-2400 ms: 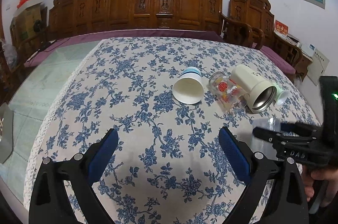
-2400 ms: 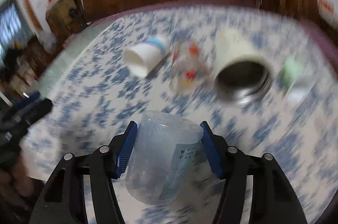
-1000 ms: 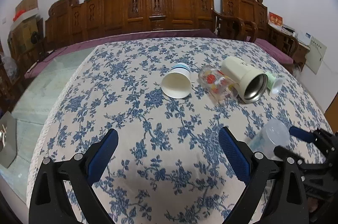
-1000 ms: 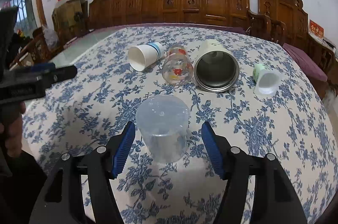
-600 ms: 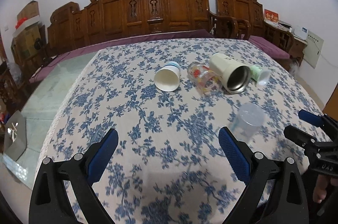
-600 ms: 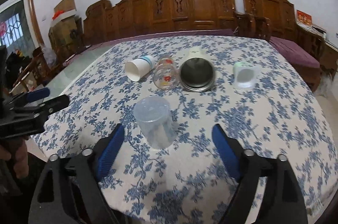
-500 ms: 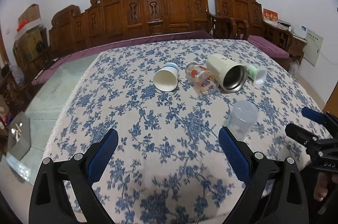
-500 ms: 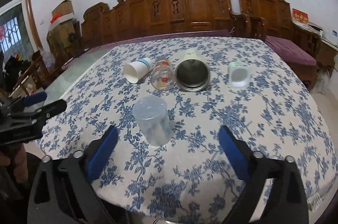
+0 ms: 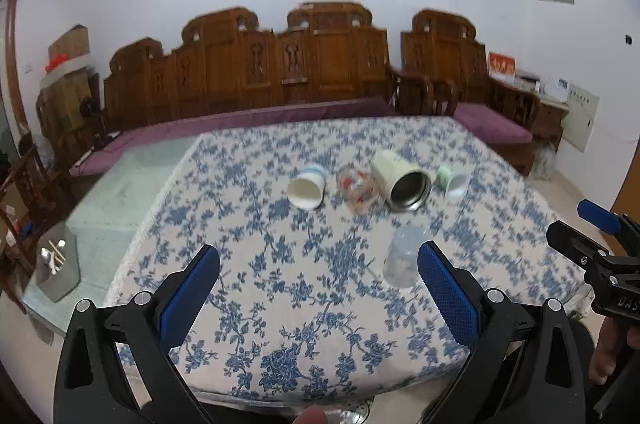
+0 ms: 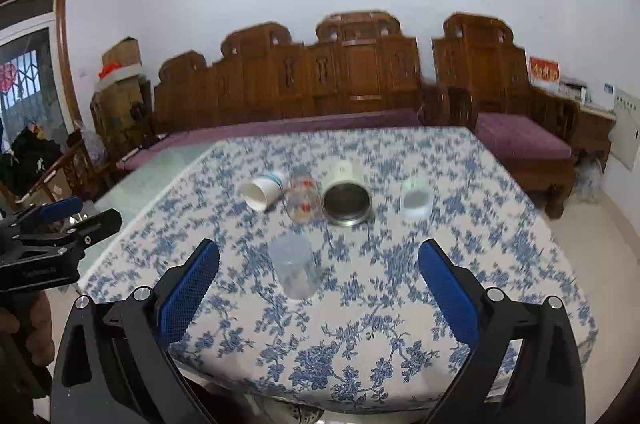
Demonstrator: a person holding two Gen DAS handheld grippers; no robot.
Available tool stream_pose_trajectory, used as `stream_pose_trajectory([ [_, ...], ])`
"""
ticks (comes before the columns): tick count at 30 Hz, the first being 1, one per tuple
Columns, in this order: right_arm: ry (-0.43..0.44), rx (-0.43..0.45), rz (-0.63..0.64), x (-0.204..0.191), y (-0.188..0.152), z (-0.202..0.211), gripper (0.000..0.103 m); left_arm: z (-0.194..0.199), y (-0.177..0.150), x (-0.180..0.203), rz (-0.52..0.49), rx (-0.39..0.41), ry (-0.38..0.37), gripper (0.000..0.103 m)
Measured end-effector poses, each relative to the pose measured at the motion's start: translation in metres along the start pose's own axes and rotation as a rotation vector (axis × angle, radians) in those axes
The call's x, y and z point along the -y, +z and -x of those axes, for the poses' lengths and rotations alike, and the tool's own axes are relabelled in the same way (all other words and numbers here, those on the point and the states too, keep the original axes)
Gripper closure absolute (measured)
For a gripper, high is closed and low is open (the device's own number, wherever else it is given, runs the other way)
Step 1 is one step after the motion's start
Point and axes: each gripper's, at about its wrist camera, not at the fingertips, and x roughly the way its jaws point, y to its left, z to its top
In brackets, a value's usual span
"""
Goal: Flip cup upside down
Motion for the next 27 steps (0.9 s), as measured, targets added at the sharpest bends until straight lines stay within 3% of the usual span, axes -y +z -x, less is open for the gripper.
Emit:
stream_pose_trajectory([
  [10, 0.002, 0.086, 0.028, -0.019, 0.016, 0.053, 0.003, 0.051, 0.010, -0.001, 0.032, 0.080, 0.008, 0.008],
  [27, -0.007, 0.102, 0.030, -0.026, 0.018, 0.063, 0.003, 0.069, 0.005, -0.009, 0.052, 0.097, 0.021, 0.008],
])
